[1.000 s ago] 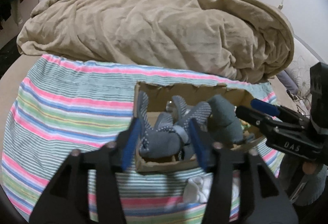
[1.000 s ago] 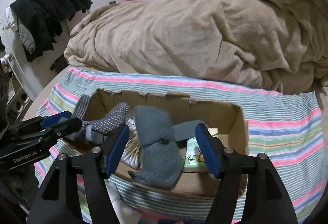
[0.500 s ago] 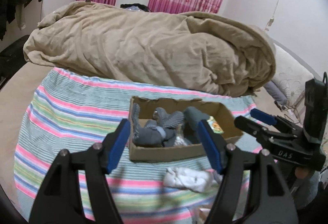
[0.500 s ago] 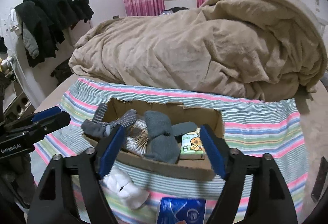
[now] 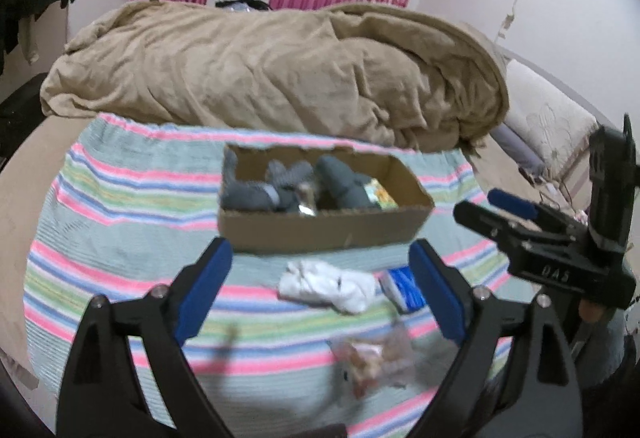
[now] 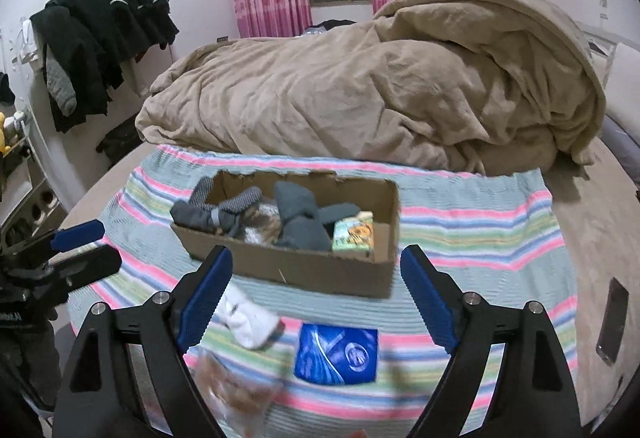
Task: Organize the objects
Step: 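Move the left tool to the clear snack bag and grasp it, then lift the snack bag with the left tool while the right tool grasps the blue packet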
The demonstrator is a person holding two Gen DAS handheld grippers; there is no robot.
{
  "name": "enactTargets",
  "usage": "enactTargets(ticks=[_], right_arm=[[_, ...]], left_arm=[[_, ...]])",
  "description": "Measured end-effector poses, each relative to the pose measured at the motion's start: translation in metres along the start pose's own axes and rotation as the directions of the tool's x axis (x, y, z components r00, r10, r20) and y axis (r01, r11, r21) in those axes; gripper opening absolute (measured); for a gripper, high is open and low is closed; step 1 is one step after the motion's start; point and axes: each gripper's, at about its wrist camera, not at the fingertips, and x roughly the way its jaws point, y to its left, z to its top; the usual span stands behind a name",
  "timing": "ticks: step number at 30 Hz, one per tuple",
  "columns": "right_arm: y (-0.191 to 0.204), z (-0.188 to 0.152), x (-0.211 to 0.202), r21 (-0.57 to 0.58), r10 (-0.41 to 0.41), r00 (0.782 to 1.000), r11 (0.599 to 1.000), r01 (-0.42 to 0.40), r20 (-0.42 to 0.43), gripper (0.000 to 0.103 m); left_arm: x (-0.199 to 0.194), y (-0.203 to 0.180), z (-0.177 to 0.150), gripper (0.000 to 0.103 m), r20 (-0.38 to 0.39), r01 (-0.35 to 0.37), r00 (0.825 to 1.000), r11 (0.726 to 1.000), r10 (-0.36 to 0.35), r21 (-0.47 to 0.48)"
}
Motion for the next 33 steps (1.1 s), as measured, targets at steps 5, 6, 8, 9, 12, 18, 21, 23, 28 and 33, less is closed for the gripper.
enactTargets(ticks=[5,6,8,9,12,18,21,23,28,33], right_arm=[[-0.008,-0.015,-0.008,0.007,-0.014,1.000,1.000,0.014,-0.010,0.089],[-0.009,-0.019,-0.008,0.010,-0.014,1.000,1.000,0.014,-0.015,0.089],[-0.012,-0.025,-0.009,0.015,-0.018,1.000,1.000,0.019,-0.024,0.089],[-0.013,-0.028,-0.009,0.018,-0.019,0.999,1.000,0.020,-0.028,0.089],[-0.017,-0.037,-0.009,0.027,-0.018,0.999,0.999,0.020,-0.045,0.089],[-0.022,-0.049,-0.006,0.035,-0.014,0.997,0.999,0.017,-0.070,0.089],[-0.026,-0.053,-0.004,0.035,-0.011,0.997,0.999,0.014,-0.080,0.089],[-0.030,-0.054,-0.003,0.040,-0.008,0.996,0.999,0.011,-0.084,0.089],[-0.036,-0.062,0.006,0.045,0.009,0.995,0.999,-0.005,-0.104,0.089],[-0.034,-0.074,0.028,0.053,0.035,0.988,0.998,-0.027,-0.149,0.089]], left_arm=[[0.007,-0.014,-0.020,0.098,-0.035,0.002,0.999,1.000,-0.001,0.001],[0.009,-0.017,-0.023,0.098,-0.045,0.002,0.999,1.000,-0.002,0.007],[0.014,-0.022,-0.029,0.098,-0.066,0.000,0.998,1.000,0.000,0.012],[0.017,-0.024,-0.033,0.098,-0.077,0.002,0.997,1.000,-0.001,0.011],[0.025,-0.032,-0.044,0.098,-0.108,0.010,0.994,1.000,-0.008,0.022],[0.052,-0.039,-0.065,0.098,-0.187,0.046,0.981,0.999,-0.044,0.010],[0.068,-0.044,-0.078,0.098,-0.240,0.049,0.970,0.999,-0.044,0.013],[0.076,-0.047,-0.085,0.098,-0.261,0.042,0.965,0.999,-0.036,0.016],[0.086,-0.051,-0.093,0.098,-0.265,0.009,0.964,1.000,-0.001,0.028],[0.097,-0.056,-0.103,0.097,-0.273,-0.024,0.961,0.997,0.044,0.075]])
